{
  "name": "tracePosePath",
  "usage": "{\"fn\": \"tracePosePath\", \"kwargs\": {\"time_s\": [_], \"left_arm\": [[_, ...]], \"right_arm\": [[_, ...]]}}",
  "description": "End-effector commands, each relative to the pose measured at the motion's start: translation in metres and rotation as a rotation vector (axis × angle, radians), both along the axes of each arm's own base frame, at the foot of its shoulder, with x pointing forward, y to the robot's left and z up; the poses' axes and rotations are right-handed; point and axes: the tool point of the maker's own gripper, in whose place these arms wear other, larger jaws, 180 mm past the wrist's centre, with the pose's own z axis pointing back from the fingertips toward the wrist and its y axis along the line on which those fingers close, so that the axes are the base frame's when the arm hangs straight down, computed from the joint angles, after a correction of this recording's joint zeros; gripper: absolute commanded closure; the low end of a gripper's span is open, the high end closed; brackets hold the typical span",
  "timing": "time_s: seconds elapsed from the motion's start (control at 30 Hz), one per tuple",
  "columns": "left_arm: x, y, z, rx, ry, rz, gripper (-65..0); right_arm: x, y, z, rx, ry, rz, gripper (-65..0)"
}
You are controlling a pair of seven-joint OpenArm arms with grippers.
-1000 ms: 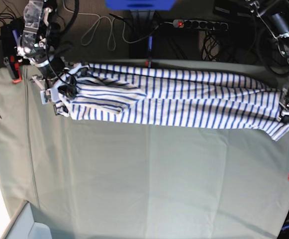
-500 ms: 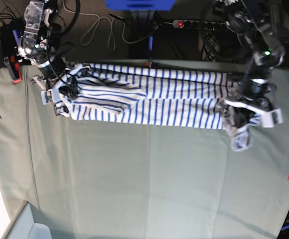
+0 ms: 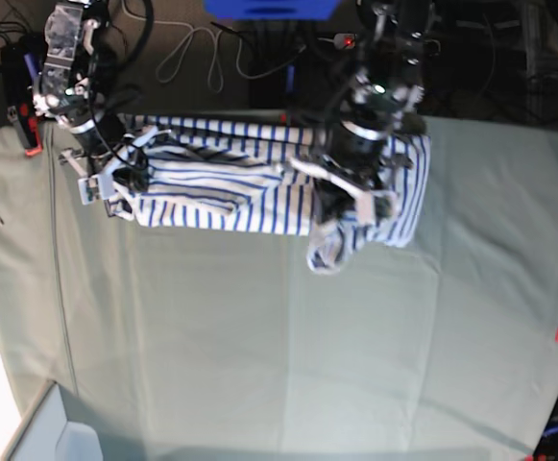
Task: Layout the t-shirt on the table in an organized manner, then fold the t-shirt properly
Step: 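Press and smooth the folded strip's middle with the left gripper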
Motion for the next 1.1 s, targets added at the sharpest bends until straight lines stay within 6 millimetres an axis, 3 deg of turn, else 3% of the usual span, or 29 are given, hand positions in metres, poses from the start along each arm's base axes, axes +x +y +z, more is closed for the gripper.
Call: {"fn": "tracePosePath", "kwargs": {"time_s": [0.0, 0.3, 0.37, 0.43, 0.53, 0.63, 0.7, 0.83, 0.93, 1.07], "left_arm": [[0.002, -0.002, 0.004, 0.004, -0.03, 0.006, -0.1], [0.003, -0.027, -0.009, 0.027, -0.02, -0.034, -0.8], [0.0, -0.029, -0.013, 0.028, 0.025, -0.05, -4.5], [-0.006, -0.034, -0.018, 0.02, 0.087, -0.071, -14.0], [-0.004, -0.037, -0.009, 0.008, 0.085, -0.083, -27.0], [0.002, -0.037, 0.014, -0.012, 0.025, -0.077, -28.8], [0.008, -0.033, 0.041, -0.029, -0.044, -0.068, -28.9], [0.015, -0.01, 0.071, -0.003, -0.127, -0.045, -28.8], [0.019, 0.019, 0.062, 0.039, -0.109, 0.015, -26.3], [0.014, 0.075, 0.027, 0.108, -0.019, 0.147, -18.3]], "right_arm": [[0.007, -0.003, 0.011, 0.003, -0.045, -0.003, 0.0], [0.008, -0.004, 0.012, 0.0, -0.047, -0.002, 0.0], [0.008, -0.004, 0.012, 0.0, -0.047, -0.002, 0.0], [0.008, -0.004, 0.012, 0.0, -0.047, -0.002, 0.0], [0.008, -0.004, 0.011, -0.001, -0.045, -0.001, 0.0], [0.008, -0.004, 0.011, -0.001, -0.047, -0.001, 0.0], [0.008, -0.004, 0.011, -0.001, -0.047, -0.001, 0.0], [0.008, -0.004, 0.011, -0.001, -0.047, -0.001, 0.0], [0.008, -0.004, 0.011, -0.001, -0.047, -0.001, 0.0], [0.008, -0.003, 0.011, 0.001, -0.047, -0.002, 0.0]]}}
